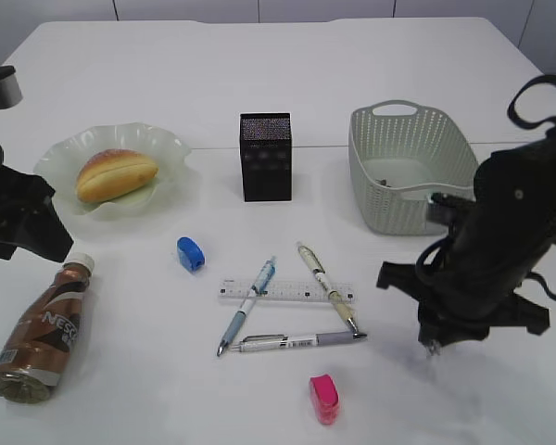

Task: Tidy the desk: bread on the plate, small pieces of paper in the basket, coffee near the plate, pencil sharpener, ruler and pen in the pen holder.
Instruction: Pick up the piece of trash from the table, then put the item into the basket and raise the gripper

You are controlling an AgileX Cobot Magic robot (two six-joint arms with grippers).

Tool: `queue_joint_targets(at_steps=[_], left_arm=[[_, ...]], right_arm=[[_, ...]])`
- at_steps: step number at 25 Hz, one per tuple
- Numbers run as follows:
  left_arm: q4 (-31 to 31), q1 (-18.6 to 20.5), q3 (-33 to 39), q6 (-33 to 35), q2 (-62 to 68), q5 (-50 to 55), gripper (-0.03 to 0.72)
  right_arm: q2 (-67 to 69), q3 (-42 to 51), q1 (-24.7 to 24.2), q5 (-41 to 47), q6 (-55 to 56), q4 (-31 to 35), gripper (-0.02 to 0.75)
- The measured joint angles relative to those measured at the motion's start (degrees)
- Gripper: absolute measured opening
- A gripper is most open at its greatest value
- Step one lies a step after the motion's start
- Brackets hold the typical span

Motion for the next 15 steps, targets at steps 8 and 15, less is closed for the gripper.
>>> queue_joint_targets(at_steps=[8, 15], left_arm=[[0.0, 0.0, 0.0, 0.0, 0.0, -0.26, 0.475], [0.0, 0.0, 0.0, 0.0, 0.0, -0.26, 0.475]], right_arm=[[-6.44, -13.55, -0.78, -1.0, -0.62, -5.11, 0.118], [-3.24, -28.07, -5.78, 0.83, -0.75, -10.3, 0.118]])
